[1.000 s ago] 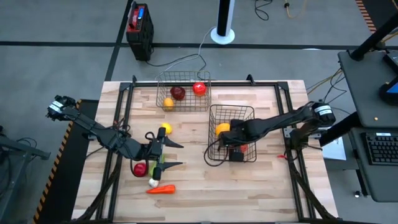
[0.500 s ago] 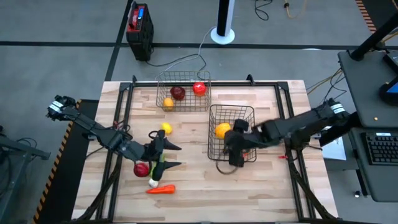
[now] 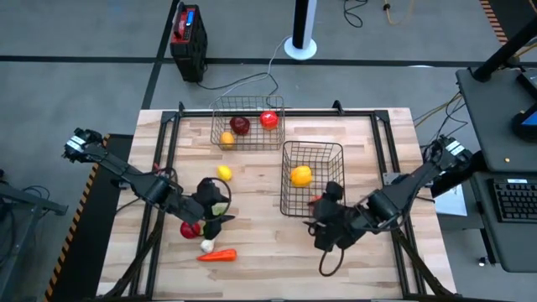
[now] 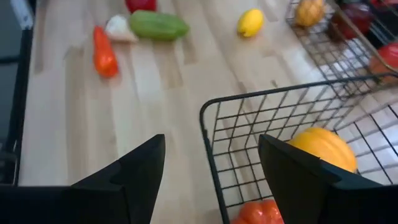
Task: Sort produce into baskets
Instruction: Put the yellow lemon into the silver wire basket
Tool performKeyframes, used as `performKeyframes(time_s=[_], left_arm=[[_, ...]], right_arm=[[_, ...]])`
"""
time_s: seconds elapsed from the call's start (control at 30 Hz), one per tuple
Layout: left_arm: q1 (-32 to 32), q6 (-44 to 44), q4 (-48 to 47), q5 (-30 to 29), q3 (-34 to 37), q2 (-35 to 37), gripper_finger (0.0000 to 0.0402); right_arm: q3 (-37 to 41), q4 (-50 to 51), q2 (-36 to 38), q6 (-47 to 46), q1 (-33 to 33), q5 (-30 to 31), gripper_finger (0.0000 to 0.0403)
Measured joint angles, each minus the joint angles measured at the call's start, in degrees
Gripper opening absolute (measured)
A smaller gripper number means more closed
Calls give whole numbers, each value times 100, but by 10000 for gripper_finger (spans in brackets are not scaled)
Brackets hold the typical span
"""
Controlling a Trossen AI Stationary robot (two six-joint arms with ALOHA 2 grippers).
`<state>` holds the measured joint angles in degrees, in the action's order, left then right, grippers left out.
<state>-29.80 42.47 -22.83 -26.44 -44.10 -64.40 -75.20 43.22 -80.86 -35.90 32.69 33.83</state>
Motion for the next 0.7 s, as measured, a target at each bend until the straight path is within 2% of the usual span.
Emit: performKeyframes(time_s=[0.1, 0.23, 0.33, 0.43, 0.53, 0.7], left_arm=[[5, -334, -116, 51, -27, 0, 269], [198, -1213, -693, 363, -373, -10, 269], [608, -2211, -1169, 978, -752, -137, 268], [1065, -3648, -1515, 1592, -994, -389, 265], [1537, -4713, -2081, 1780, -1121, -697, 259], [2249, -5726, -2985, 1815, -1188, -1216, 249]], right_arm=[[30, -66, 0, -189, 7, 282, 251], [52, -32, 17, 367, -43, 803, 252], [52, -28, 120, 706, -225, 824, 255], [52, -31, 212, 1000, -423, 844, 256], [52, -28, 251, 1197, -614, 839, 259], [52, -26, 284, 1351, -819, 820, 260]])
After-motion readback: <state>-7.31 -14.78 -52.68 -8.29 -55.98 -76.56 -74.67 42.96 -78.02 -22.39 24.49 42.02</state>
